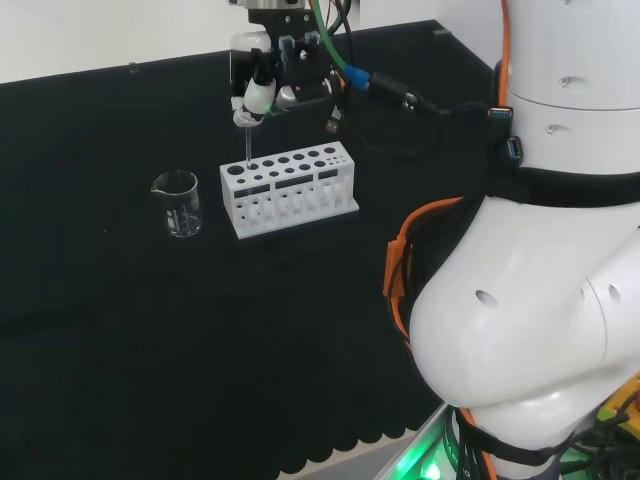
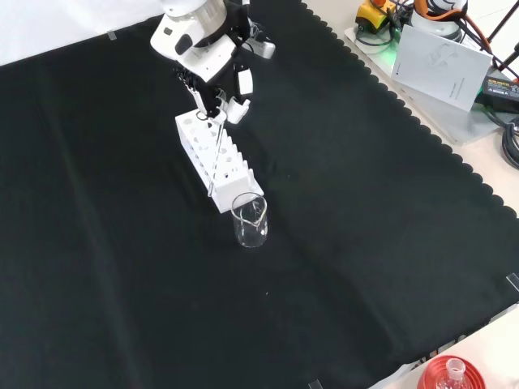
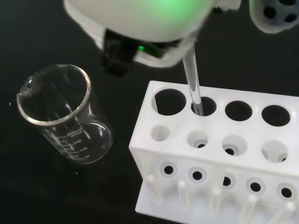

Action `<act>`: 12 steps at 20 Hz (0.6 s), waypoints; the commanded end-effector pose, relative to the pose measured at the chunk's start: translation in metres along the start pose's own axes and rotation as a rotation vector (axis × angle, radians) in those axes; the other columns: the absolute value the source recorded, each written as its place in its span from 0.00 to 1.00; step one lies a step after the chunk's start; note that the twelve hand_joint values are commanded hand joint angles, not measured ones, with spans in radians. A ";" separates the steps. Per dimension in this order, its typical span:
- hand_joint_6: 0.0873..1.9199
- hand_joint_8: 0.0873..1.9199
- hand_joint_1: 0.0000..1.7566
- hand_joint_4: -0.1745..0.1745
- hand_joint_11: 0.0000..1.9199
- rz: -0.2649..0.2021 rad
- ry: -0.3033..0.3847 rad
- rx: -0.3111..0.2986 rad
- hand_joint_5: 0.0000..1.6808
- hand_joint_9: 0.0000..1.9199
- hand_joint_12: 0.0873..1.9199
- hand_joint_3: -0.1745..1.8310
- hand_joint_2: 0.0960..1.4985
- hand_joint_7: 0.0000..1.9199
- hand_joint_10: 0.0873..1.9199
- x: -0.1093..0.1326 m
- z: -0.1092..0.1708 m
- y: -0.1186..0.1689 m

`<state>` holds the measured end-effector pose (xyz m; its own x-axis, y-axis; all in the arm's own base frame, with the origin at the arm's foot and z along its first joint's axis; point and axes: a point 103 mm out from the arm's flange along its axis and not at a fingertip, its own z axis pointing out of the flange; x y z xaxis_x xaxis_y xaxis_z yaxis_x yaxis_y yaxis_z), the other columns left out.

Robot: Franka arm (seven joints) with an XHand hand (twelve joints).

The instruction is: Put the glass rod back on the white test tube rack.

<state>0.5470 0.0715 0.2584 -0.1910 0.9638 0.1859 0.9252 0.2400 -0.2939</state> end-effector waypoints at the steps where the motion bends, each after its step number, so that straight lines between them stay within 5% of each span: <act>1: 0.34 0.02 0.64 0.00 0.98 0.014 0.031 0.025 0.65 1.00 0.15 0.50 0.25 0.89 0.00 -0.007 -0.002 -0.002; 7: 0.42 0.00 0.58 0.00 0.98 0.031 0.030 0.058 0.35 0.94 0.15 0.52 0.22 0.80 0.00 -0.010 -0.003 -0.001; 12: 0.38 0.00 0.55 0.00 0.97 0.030 0.034 0.052 0.31 0.91 0.15 0.47 0.25 0.77 0.00 -0.011 -0.005 -0.002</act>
<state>0.5496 0.0613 0.2604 -0.1532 0.9664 0.2062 0.9107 0.2190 -0.3502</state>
